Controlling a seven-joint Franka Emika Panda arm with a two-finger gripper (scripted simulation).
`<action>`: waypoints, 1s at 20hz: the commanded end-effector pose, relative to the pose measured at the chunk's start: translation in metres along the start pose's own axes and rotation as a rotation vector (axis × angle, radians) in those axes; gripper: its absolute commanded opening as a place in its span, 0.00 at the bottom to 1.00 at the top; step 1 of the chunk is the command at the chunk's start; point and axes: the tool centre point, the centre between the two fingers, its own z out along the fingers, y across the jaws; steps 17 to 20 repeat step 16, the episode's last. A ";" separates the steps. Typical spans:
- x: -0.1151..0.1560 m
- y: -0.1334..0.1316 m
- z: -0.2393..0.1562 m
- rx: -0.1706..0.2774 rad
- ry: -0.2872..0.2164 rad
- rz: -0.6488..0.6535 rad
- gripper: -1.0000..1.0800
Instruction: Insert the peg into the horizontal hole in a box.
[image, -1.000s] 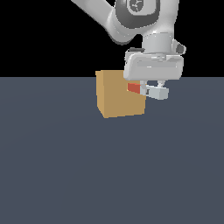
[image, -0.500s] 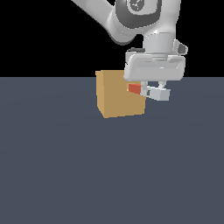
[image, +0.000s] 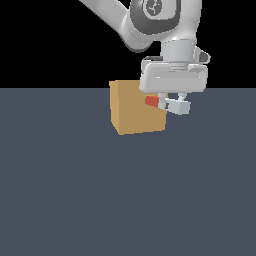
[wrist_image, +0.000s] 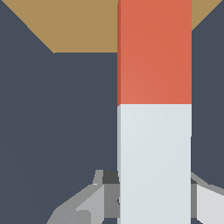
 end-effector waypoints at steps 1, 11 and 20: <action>0.015 0.001 -0.002 -0.003 0.000 -0.002 0.00; 0.096 0.000 -0.004 -0.006 0.000 -0.003 0.00; 0.108 0.001 -0.004 -0.006 0.000 -0.003 0.00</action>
